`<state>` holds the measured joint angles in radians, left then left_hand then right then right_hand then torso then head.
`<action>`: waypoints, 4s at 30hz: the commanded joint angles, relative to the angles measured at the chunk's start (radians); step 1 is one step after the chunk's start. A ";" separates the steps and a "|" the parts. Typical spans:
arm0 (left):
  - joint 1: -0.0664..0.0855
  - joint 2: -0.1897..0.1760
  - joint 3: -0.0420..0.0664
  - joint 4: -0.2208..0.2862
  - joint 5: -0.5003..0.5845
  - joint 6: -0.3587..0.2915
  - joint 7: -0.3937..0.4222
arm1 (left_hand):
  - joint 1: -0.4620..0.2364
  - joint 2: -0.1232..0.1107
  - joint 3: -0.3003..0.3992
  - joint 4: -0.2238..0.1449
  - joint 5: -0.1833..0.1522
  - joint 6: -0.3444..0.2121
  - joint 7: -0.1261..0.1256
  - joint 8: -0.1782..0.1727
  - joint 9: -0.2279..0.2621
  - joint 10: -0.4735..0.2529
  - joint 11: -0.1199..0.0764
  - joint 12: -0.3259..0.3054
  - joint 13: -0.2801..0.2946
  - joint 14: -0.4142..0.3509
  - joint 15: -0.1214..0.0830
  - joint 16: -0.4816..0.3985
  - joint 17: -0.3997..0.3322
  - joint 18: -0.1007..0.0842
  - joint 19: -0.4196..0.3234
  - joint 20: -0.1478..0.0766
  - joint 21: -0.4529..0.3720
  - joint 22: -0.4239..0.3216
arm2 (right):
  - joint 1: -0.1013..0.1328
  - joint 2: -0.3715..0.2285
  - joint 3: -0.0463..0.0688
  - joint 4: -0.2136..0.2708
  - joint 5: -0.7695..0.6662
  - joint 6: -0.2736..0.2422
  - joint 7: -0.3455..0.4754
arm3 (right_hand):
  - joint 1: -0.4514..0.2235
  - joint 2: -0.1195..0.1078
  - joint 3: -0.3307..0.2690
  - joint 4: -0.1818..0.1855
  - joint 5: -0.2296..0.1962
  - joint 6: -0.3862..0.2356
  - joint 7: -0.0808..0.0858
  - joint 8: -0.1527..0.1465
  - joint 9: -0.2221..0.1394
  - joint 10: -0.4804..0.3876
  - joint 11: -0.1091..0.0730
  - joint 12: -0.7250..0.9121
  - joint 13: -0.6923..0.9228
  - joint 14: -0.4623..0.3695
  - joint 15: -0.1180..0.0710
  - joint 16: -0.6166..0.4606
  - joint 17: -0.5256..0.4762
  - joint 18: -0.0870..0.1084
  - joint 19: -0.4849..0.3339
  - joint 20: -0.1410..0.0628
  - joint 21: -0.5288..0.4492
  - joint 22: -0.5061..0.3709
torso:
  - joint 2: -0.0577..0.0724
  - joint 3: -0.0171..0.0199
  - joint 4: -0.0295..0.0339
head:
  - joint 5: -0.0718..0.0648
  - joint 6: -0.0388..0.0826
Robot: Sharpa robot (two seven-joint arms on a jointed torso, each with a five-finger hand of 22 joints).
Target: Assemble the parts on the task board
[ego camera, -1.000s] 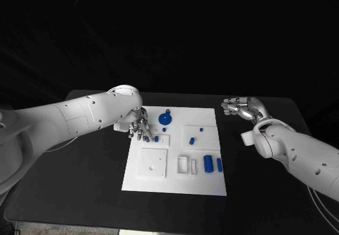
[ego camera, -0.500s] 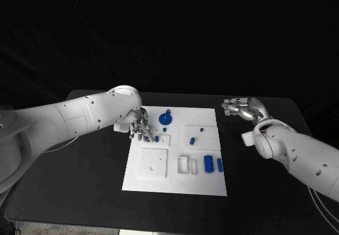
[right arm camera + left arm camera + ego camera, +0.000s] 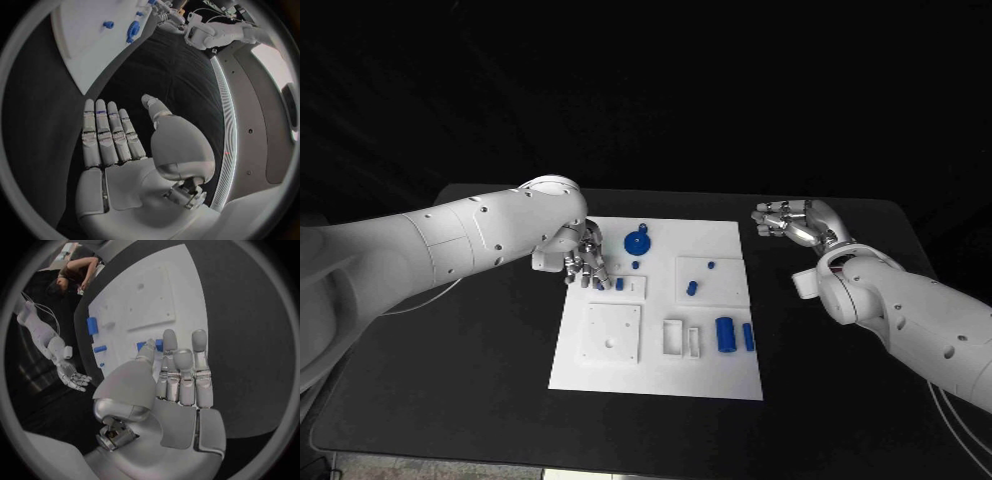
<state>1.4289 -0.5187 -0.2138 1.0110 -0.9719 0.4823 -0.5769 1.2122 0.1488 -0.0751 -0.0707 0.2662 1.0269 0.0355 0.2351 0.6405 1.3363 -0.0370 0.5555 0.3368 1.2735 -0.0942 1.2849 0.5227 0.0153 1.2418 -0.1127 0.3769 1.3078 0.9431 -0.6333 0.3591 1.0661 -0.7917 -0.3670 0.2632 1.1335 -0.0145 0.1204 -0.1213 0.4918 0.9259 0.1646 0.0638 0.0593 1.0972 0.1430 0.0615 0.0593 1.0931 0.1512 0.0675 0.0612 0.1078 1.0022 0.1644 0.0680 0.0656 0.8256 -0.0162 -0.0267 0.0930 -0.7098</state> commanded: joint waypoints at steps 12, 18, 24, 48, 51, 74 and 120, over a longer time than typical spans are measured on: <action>0.000 -0.022 0.000 0.035 0.014 -0.019 0.001 | -0.078 -0.058 -0.068 0.059 -0.116 0.001 0.002 0.012 -0.005 -0.002 0.000 0.004 0.000 -0.003 0.004 0.001 -0.003 0.008 0.003 0.002 -0.006 0.018 | -0.002 -0.001 0.000 0.002 -0.002 0.015 0.011 | -0.007 0.001 0.003 0.000 0.006 -0.005 0.000 -0.005 -0.001 -0.007 0.003 -0.003 -0.001 -0.009 0.000 -0.006 -0.001 0.019 -0.007 -0.003 -0.001 -0.001 | -0.001 -0.0006 0.0007 | 0.001 0.000; -0.001 -0.040 0.000 0.056 0.014 -0.054 0.010 | -0.149 -0.137 -0.050 0.137 -0.214 -0.013 0.012 -0.014 -0.056 -0.003 0.006 0.007 0.000 -0.002 0.008 0.001 -0.004 0.013 0.005 0.006 -0.006 0.018 | -0.003 -0.002 0.000 0.003 -0.001 0.014 0.011 | -0.008 0.001 0.003 -0.001 0.007 -0.006 0.000 -0.005 -0.001 -0.007 0.003 -0.003 -0.001 -0.010 0.001 -0.006 -0.001 0.019 -0.007 -0.003 -0.001 -0.001 | -0.001 -0.0005 0.0003 | 0.001 0.002; -0.001 -0.060 0.000 0.078 0.013 -0.103 0.019 | -0.158 -0.205 0.015 0.216 -0.216 -0.036 0.023 -0.020 -0.141 0.002 0.009 0.004 0.000 0.003 0.010 0.000 -0.004 0.015 0.009 0.006 -0.005 0.018 | -0.004 -0.003 0.000 0.003 -0.001 0.014 0.012 | -0.008 0.001 0.003 -0.001 0.007 -0.006 0.000 -0.005 -0.001 -0.007 0.003 -0.003 -0.001 -0.010 0.001 -0.006 -0.001 0.019 -0.007 -0.003 -0.001 -0.001 | 0.000 -0.0002 -0.0003 | 0.001 0.003; -0.005 -0.241 -0.004 0.326 0.006 -0.426 0.035 | -0.074 -0.108 -0.052 0.149 0.199 -0.175 -0.005 0.380 -0.131 -0.016 -0.006 0.032 0.012 0.020 -0.004 -0.013 -0.003 0.011 0.027 -0.005 -0.007 0.017 | -0.010 -0.016 0.000 0.009 0.003 0.010 0.012 | -0.008 0.001 0.003 -0.001 0.007 -0.006 0.000 -0.005 -0.001 -0.007 0.003 -0.003 -0.001 -0.010 0.001 -0.006 -0.001 0.019 -0.007 -0.003 -0.001 -0.001 | -0.001 0.0000 0.0021 | -0.005 0.007; -0.007 -0.264 -0.007 0.364 -0.003 -0.459 0.029 | -0.064 -0.118 -0.046 0.184 0.245 -0.212 -0.015 0.482 -0.102 -0.024 -0.010 0.055 0.020 0.022 -0.008 -0.009 0.001 0.009 0.029 -0.008 -0.004 0.018 | -0.010 -0.018 0.000 0.010 0.003 0.010 0.013 | -0.008 0.001 0.003 -0.001 0.007 -0.006 0.000 -0.005 -0.001 -0.007 0.003 -0.003 -0.001 -0.010 0.001 -0.006 -0.001 0.019 -0.007 -0.003 -0.001 -0.001 | -0.001 -0.0004 0.0025 | -0.003 0.005; -0.039 -0.293 -0.027 0.432 -0.107 -0.533 0.015 | -0.077 -0.205 0.008 0.353 0.244 -0.266 -0.011 0.582 -0.113 -0.040 -0.008 0.088 0.013 0.022 -0.005 -0.009 0.008 0.011 0.024 -0.007 0.013 0.017 | -0.012 -0.022 0.000 0.012 0.006 0.006 0.014 | -0.010 0.001 0.002 -0.002 0.009 -0.005 0.000 -0.005 -0.001 -0.007 0.003 -0.003 -0.001 -0.009 0.001 -0.006 -0.001 0.019 -0.007 -0.003 -0.001 -0.001 | 0.001 -0.0006 -0.0006 | -0.001 0.006; -0.094 -0.256 -0.027 0.400 -0.148 -0.558 0.033 | 0.032 -0.085 0.066 0.289 0.360 -0.278 -0.007 0.560 -0.228 -0.048 -0.006 0.078 0.002 0.023 -0.004 -0.019 0.006 0.012 0.028 -0.006 -0.004 0.017 | -0.018 -0.025 0.000 0.013 0.007 0.008 0.014 | -0.011 0.002 0.004 -0.005 0.009 -0.005 0.000 -0.005 -0.001 -0.006 0.003 -0.003 -0.001 -0.009 0.000 -0.006 -0.001 0.019 -0.007 -0.003 -0.001 -0.001 | 0.000 0.0000 -0.0003 | -0.007 0.008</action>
<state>1.3408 -0.7787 -0.2373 1.4120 -1.1302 -0.0841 -0.5531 1.2407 0.0645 -0.0123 0.2169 0.6217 0.7604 0.0297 0.8044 0.4520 1.2954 -0.0424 0.6385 0.3403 1.2971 -0.1033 1.2694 0.5285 0.0153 1.2686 -0.1179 0.3772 1.3076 0.9263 -0.6589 0.3591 1.0769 -0.7848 -0.3673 0.2653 1.1336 -0.0145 0.1234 -0.1243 0.4967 0.9259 0.1646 0.0638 0.0592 1.0972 0.1429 0.0615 0.0593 1.0931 0.1512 0.0675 0.0612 0.1078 0.9986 0.1608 0.0680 0.0656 0.8259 -0.0160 -0.0271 0.0864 -0.7023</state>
